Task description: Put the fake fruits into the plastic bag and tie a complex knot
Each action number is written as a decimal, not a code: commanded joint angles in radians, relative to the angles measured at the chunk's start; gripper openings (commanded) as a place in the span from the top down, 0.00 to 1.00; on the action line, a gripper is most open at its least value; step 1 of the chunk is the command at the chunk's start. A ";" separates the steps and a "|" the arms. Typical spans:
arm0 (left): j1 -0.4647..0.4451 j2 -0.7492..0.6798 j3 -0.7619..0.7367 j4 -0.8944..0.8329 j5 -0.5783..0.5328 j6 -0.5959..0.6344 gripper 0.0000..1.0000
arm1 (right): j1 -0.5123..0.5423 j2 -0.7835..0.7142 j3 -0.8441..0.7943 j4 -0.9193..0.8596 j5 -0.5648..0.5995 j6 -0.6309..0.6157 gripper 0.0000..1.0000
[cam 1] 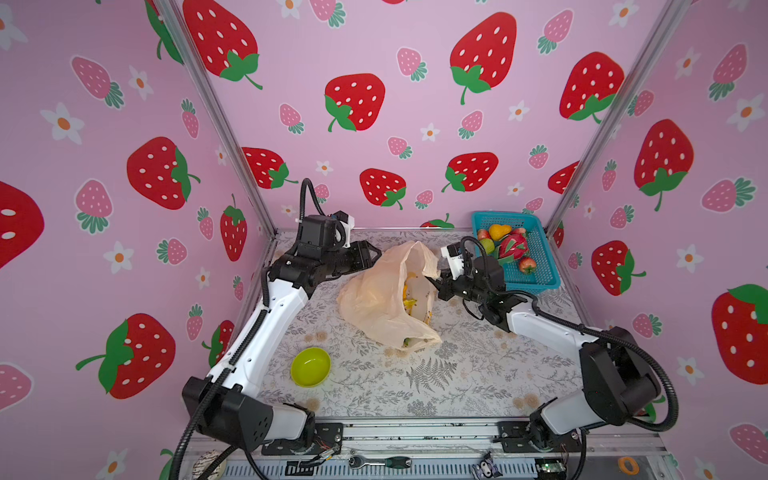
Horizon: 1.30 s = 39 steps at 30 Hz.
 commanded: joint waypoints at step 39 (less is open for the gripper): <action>-0.880 0.264 -0.240 0.246 -0.996 0.820 0.35 | -0.108 0.083 0.054 -0.048 -0.185 0.083 1.00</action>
